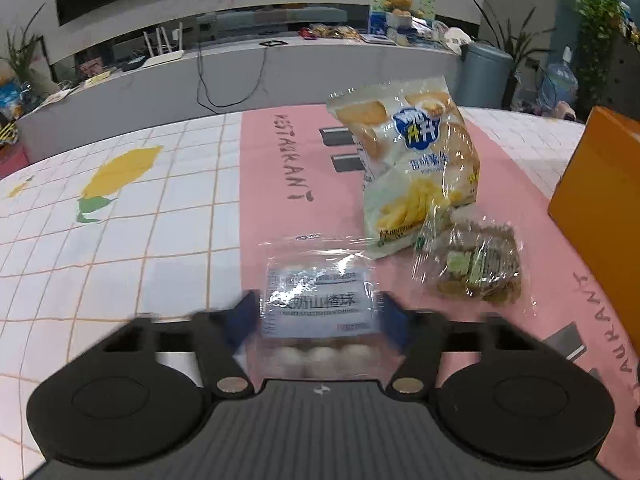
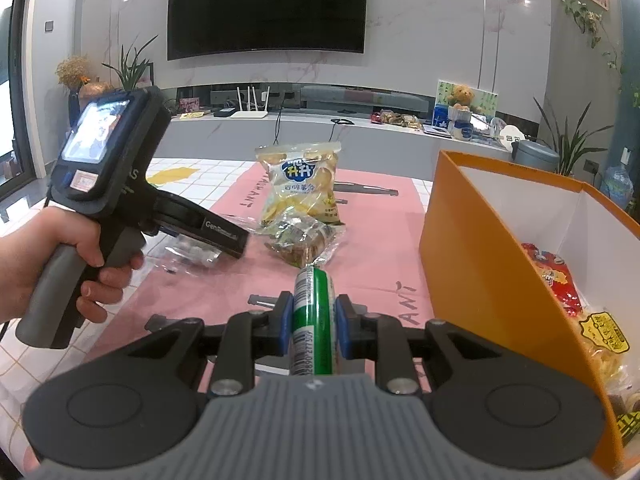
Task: Organize snacks
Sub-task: 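Grasp the clear yogurt hawthorn ball pack with the left tool while the right holds the tube, then carry the green tube into the box and open the right tool while the left carries the pack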
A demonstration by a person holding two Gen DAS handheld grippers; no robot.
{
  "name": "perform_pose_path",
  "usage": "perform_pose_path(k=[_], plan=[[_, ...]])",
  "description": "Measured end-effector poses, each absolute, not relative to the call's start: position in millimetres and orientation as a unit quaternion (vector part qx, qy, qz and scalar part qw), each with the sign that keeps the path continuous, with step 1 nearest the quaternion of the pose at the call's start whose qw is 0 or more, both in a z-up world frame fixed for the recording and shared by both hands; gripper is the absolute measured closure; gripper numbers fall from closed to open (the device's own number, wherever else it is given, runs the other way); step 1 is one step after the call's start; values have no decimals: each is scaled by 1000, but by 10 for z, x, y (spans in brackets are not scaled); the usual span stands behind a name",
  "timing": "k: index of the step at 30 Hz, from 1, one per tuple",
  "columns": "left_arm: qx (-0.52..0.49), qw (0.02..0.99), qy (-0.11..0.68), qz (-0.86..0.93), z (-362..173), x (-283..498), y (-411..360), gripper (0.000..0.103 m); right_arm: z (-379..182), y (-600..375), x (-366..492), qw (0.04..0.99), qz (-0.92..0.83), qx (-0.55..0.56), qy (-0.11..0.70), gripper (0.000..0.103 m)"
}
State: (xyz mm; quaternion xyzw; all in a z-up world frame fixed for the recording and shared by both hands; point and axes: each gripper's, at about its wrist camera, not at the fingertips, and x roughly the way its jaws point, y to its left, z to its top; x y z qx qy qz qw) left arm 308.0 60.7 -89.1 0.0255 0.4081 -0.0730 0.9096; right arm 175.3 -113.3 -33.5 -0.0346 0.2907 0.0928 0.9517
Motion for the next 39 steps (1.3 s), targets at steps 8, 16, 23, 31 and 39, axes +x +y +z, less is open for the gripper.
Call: perform_pose_path(k=[8, 16, 23, 31, 39], plan=[[-32, 896, 441, -41, -798, 2941, 796, 37, -280, -1131, 1727, 955, 96, -36, 279, 83], [-68, 897, 436, -17, -590, 2685, 945, 37, -120, -1173, 1663, 959, 102, -23, 262, 83], [-76, 903, 421, -27, -375, 2390, 907, 37, 50, -1283, 1613, 963, 108, -5, 245, 83], [-75, 922, 374, -72, -51, 1955, 609, 37, 313, -1487, 1520, 962, 131, 16, 237, 83], [-105, 930, 333, -115, 148, 1708, 312, 37, 607, -1854, 1438, 964, 151, 24, 217, 83]])
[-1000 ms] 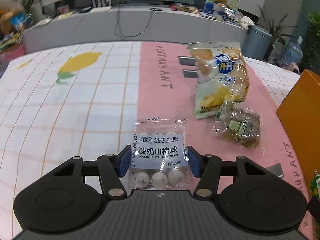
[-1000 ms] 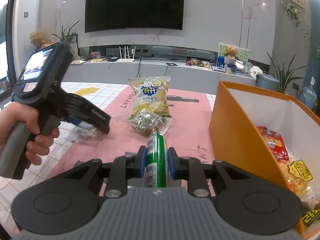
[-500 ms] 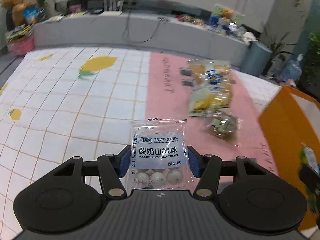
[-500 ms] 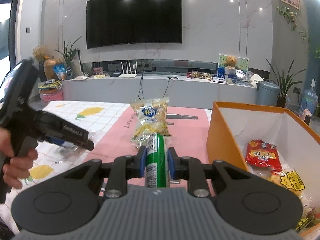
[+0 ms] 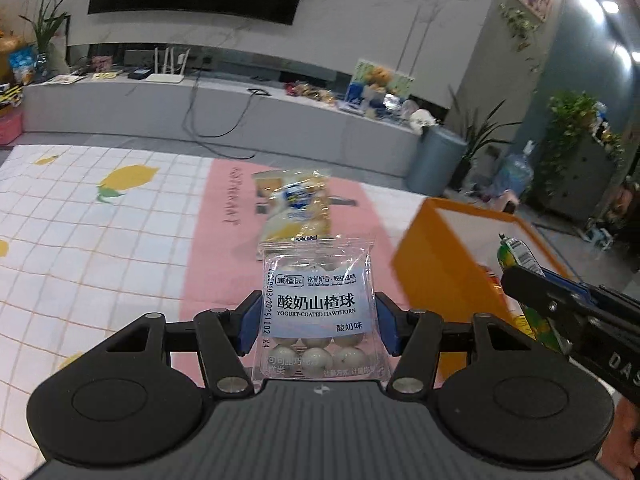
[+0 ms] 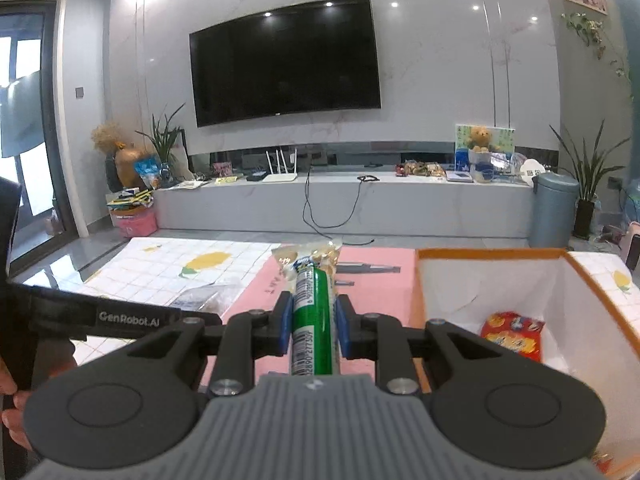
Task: Organize snacks
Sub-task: 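Carry the green tube into the box and open the right tool while the left carries the pack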
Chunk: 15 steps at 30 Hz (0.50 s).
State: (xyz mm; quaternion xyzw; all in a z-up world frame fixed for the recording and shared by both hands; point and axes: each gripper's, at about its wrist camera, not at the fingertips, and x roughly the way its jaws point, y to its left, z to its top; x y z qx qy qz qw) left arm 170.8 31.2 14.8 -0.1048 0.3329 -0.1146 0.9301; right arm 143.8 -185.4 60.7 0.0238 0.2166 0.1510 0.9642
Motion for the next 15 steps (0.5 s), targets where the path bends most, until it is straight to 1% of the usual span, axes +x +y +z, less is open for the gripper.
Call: perform_pose_path(k=[7, 15], plan=[[-110, 929, 320, -149, 261, 1579, 76, 37, 708, -2380, 1448, 969, 103, 25, 225, 83], [-119, 922, 315, -191, 311, 1638, -215, 37, 532, -2912, 1770, 951, 59, 25, 304, 83]])
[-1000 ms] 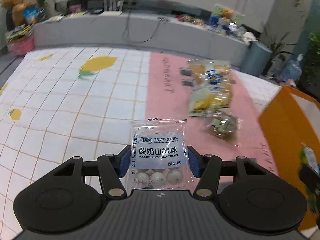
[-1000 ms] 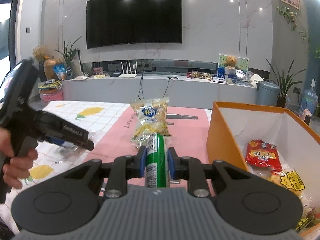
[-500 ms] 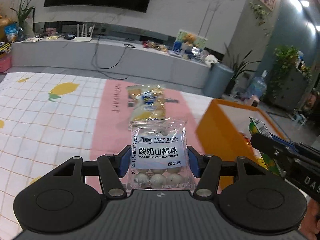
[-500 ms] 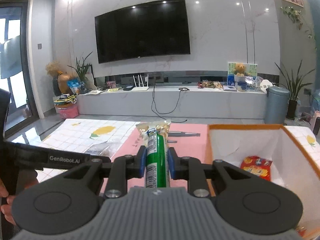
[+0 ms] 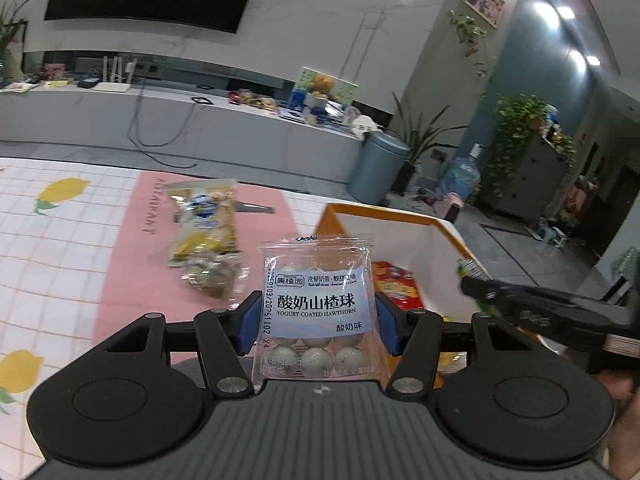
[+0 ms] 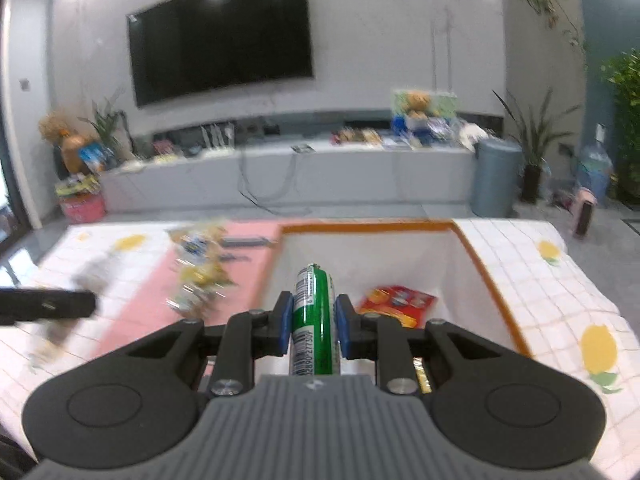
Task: Organize snacks
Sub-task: 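Carry the green tube into the box and open the right tool while the left carries the pack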
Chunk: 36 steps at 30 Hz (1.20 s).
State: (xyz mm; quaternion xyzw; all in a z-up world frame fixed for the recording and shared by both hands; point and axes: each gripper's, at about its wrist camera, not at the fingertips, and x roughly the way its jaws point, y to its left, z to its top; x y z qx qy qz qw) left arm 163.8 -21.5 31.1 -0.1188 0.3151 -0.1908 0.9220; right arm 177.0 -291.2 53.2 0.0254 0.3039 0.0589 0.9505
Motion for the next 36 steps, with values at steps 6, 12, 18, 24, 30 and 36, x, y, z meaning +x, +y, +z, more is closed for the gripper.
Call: perform_pose_path(k=[6, 12, 18, 24, 30, 36], plan=[[-127, 912, 325, -216, 247, 1809, -365, 37, 272, -3048, 2189, 922, 57, 51, 380, 83], [-123, 909, 332, -220, 176, 1804, -408, 37, 2, -2919, 2470, 895, 51, 27, 442, 83], [-114, 911, 333, -216, 178, 1758, -433, 37, -41, -2893, 2560, 888, 42, 12, 457, 82], [-114, 910, 334, -218, 196, 1730, -446, 37, 53, -2961, 2478, 901, 31, 28, 431, 51], [-109, 909, 331, -229, 254, 1666, -519, 37, 271, -3207, 2191, 915, 12, 112, 388, 41], [-92, 914, 330, -218, 314, 1678, -796, 37, 441, -3525, 1973, 923, -25, 163, 348, 40]])
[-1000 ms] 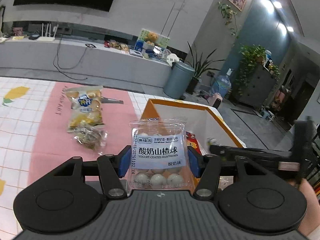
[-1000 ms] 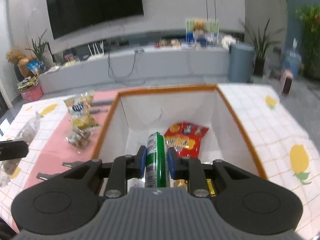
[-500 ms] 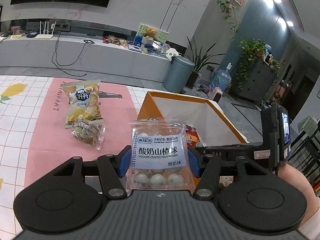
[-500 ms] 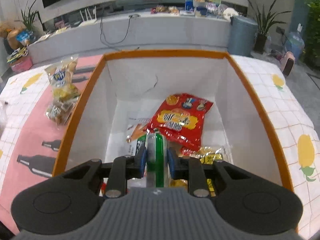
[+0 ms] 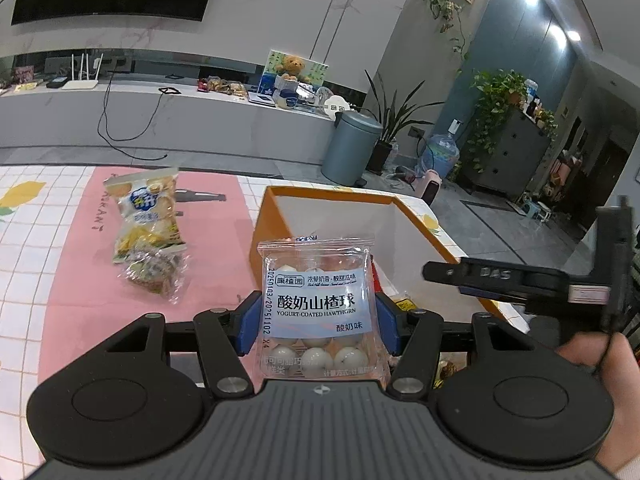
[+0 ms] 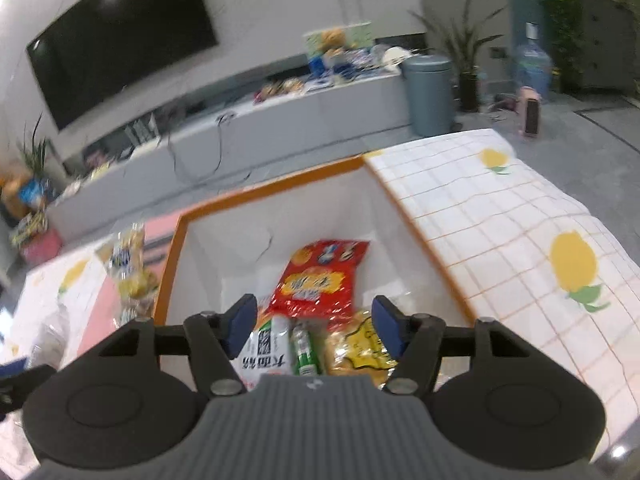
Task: Organize snacks
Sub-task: 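Carry the green tube into the box and open the right tool while the left carries the pack, then lower the hawthorn ball pack into the box and open the left tool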
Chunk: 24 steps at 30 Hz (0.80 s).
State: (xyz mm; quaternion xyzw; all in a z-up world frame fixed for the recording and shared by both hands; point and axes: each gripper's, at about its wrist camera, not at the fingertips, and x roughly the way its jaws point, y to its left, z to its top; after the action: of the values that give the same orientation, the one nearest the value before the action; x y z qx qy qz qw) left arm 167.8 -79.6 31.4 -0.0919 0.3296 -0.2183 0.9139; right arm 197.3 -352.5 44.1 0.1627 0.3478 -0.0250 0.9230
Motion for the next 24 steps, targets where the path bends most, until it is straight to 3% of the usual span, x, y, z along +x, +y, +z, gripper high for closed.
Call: perform_pose_path(k=[14, 24], plan=[[-52, 931, 313, -180, 344, 2091, -1728, 37, 638, -3892, 1704, 934, -50, 198, 294, 41], [-53, 926, 340, -154, 164, 2527, -1920, 36, 750, -3865, 1569, 936, -76, 205, 275, 41]])
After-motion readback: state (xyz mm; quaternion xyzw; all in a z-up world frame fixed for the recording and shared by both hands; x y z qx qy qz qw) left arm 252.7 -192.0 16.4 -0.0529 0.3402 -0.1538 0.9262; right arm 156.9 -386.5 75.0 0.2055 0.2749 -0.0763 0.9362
